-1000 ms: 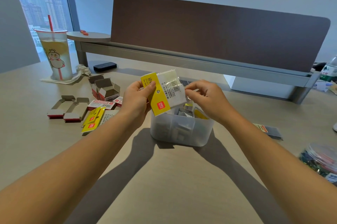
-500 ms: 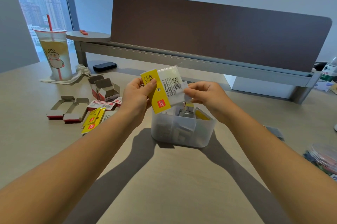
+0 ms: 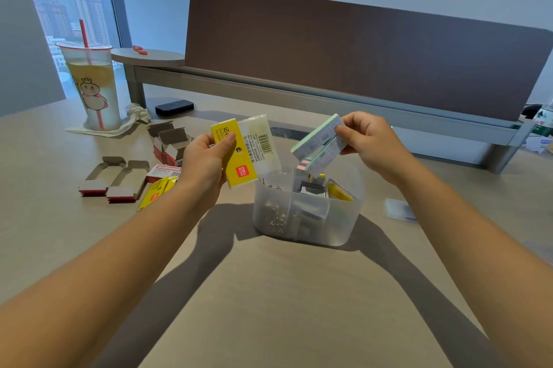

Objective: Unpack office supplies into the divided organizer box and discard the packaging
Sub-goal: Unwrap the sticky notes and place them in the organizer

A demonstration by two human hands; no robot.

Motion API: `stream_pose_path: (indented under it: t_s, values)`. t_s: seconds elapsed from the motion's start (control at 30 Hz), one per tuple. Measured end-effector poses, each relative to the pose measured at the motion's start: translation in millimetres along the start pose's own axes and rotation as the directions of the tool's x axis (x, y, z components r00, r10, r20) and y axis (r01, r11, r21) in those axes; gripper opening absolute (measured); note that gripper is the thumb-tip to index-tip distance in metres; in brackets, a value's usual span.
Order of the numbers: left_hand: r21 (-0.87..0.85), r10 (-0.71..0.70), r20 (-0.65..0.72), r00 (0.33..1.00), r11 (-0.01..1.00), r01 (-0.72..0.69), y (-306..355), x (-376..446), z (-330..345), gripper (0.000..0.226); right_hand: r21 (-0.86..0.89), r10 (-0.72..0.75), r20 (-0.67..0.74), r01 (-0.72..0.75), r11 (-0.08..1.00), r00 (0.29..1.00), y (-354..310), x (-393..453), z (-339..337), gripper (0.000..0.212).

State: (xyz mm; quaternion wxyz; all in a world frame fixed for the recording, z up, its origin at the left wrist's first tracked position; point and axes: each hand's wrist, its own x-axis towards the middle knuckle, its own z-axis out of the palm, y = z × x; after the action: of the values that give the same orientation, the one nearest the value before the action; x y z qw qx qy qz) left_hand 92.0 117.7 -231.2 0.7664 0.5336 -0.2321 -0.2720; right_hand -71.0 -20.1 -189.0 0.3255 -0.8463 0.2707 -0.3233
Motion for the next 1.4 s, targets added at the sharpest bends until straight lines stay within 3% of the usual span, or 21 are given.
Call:
stream_pose_path:
  t_s: [0.2,0.37,0.73,1.13,1.4]
  values:
    - [-0.014,-0.006,0.004,1.000,1.000,0.006,1,3,-3,0.013,-0.130,0.114,0.173,-0.092,0.987,0.978,6,8,-2,0.015]
    - [0.010,-0.010,0.007,1.000,1.000,0.010,-1,5,-2,0.010,-0.230,0.104,0.150,-0.068,0.971,0.983,10,19,7,0.013]
    - [0.027,-0.018,0.022,1.000,0.999,0.018,-3,8,-2,0.010,-0.242,-0.056,0.044,0.065,0.968,0.997,13,23,11,0.013]
    - [0.065,-0.030,0.010,0.999,0.997,0.030,-3,5,0,0.016,-0.278,-0.032,0.179,0.082,0.957,0.983,13,14,2,0.005]
    - [0.103,-0.051,0.013,0.999,0.993,0.050,-2,2,2,0.013,-0.293,-0.018,0.212,0.081,0.953,0.977,13,10,17,0.022]
